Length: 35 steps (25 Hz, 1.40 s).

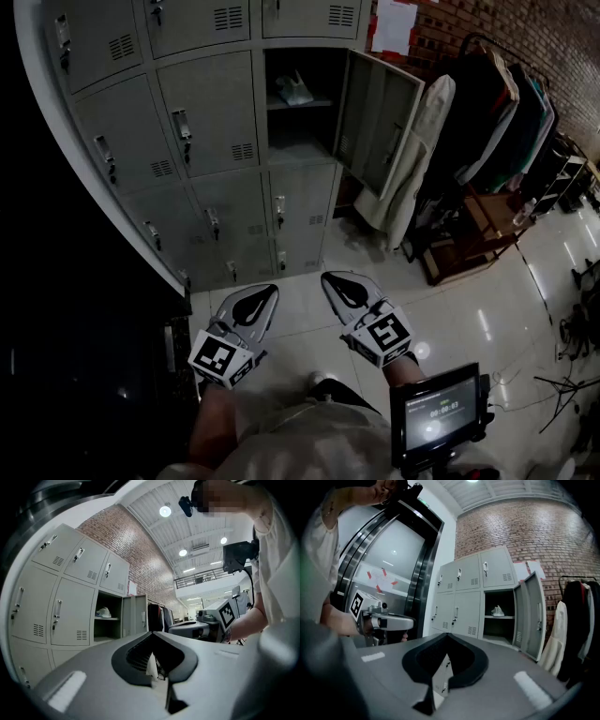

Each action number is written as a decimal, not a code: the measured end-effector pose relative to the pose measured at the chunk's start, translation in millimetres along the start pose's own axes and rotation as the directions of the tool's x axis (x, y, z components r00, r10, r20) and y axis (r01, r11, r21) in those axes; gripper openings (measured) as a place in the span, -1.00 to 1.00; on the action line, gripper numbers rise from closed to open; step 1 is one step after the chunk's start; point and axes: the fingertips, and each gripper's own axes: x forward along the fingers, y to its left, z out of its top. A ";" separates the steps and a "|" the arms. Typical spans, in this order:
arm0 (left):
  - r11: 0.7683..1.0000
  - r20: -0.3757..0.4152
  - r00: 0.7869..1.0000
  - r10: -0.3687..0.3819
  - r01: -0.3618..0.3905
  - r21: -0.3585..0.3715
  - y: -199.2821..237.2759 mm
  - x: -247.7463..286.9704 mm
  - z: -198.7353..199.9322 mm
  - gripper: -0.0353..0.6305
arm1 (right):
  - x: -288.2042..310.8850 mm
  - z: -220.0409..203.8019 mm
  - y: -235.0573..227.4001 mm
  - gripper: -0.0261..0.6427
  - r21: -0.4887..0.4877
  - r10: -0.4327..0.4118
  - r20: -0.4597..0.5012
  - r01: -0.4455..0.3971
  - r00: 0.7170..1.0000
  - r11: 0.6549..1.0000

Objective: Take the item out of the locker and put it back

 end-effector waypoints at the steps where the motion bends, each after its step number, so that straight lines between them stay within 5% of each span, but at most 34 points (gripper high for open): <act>1: 1.000 -0.001 1.000 0.003 -0.003 0.000 6.2 6.1 1.6 -0.88 | 7.4 -2.4 -6.4 -0.92 -0.004 0.003 -0.004 -0.003 1.000 1.000; 10: 0.998 0.012 0.998 0.058 -0.059 0.028 106.3 96.8 -8.5 -0.88 | 111.3 -20.4 -109.0 -0.92 0.010 0.043 0.023 -0.044 0.999 0.999; 17: 0.991 0.056 0.992 0.112 -0.115 0.062 201.2 195.3 24.2 -0.88 | 208.7 13.2 -231.3 -0.92 0.015 0.043 0.047 -0.043 0.998 0.999; 29: 0.998 0.032 0.998 0.058 -0.059 0.032 283.6 270.4 15.7 -0.88 | 304.8 22.1 -339.4 -0.92 0.055 -0.098 0.010 0.098 0.995 0.994; 32: 0.998 0.022 1.000 0.007 -0.008 0.058 290.5 284.5 16.0 -0.88 | 329.6 45.7 -358.8 -0.60 0.044 -0.127 0.052 0.125 0.990 0.991; 35: 0.998 0.016 1.000 -0.020 0.019 0.056 301.6 292.5 13.5 -0.88 | 360.1 72.4 -380.1 0.10 -0.002 -0.163 0.102 0.164 0.981 0.986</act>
